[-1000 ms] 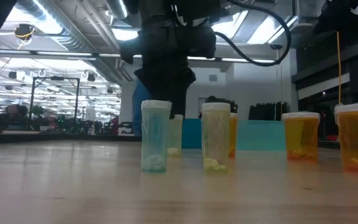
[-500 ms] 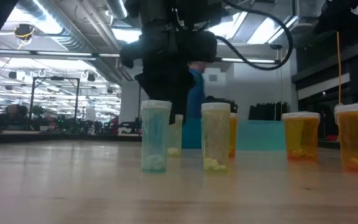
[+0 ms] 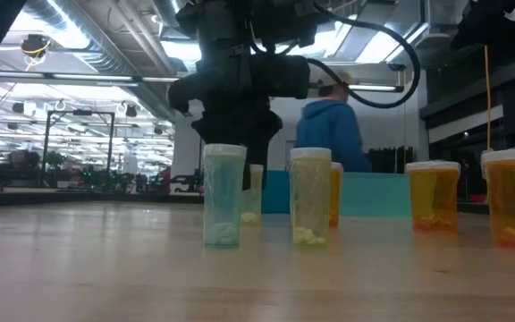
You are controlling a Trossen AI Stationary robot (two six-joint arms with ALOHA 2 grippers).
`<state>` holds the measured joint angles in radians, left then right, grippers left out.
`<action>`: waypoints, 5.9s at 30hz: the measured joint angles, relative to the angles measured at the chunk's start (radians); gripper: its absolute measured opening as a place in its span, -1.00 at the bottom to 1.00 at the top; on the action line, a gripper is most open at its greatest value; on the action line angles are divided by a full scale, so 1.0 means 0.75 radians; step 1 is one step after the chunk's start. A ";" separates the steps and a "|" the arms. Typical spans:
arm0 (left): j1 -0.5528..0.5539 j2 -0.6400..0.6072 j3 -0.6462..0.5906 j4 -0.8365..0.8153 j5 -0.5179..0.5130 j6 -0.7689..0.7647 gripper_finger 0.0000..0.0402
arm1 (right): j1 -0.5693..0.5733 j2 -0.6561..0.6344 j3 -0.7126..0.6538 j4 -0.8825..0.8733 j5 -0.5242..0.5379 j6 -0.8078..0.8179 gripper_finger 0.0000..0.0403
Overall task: Pick and place medicine bottles into bin by pill shape (circle, oval)
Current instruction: Put the yellow pill bottle on the blue bin, then put the blue pill bottle on the blue bin
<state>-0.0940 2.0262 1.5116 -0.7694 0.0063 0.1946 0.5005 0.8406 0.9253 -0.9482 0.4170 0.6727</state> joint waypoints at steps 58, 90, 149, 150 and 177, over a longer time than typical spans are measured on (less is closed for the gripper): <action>0.825 0.127 0.404 -0.281 0.134 0.298 -0.55 | 0.000 0.023 0.001 0.001 0.001 0.004 -0.05; 0.901 0.191 0.392 -0.218 0.113 0.310 -0.20 | 0.000 0.028 0.001 0.001 0.000 0.005 -0.05; -0.247 -0.042 0.055 -0.324 0.110 -0.295 0.00 | 0.000 0.029 -0.001 -0.001 -0.027 0.000 -0.05; -0.265 -0.042 0.040 -0.282 0.110 -0.314 0.00 | 0.000 0.029 -0.001 -0.002 -0.027 0.000 -0.05; -0.363 -0.014 -0.028 0.164 0.015 -0.315 0.00 | 0.000 0.029 -0.001 -0.011 -0.036 0.000 -0.05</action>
<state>-0.3660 2.0159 1.4902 -0.6464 0.0174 -0.0414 0.5007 0.8620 0.9249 -0.9565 0.3897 0.6728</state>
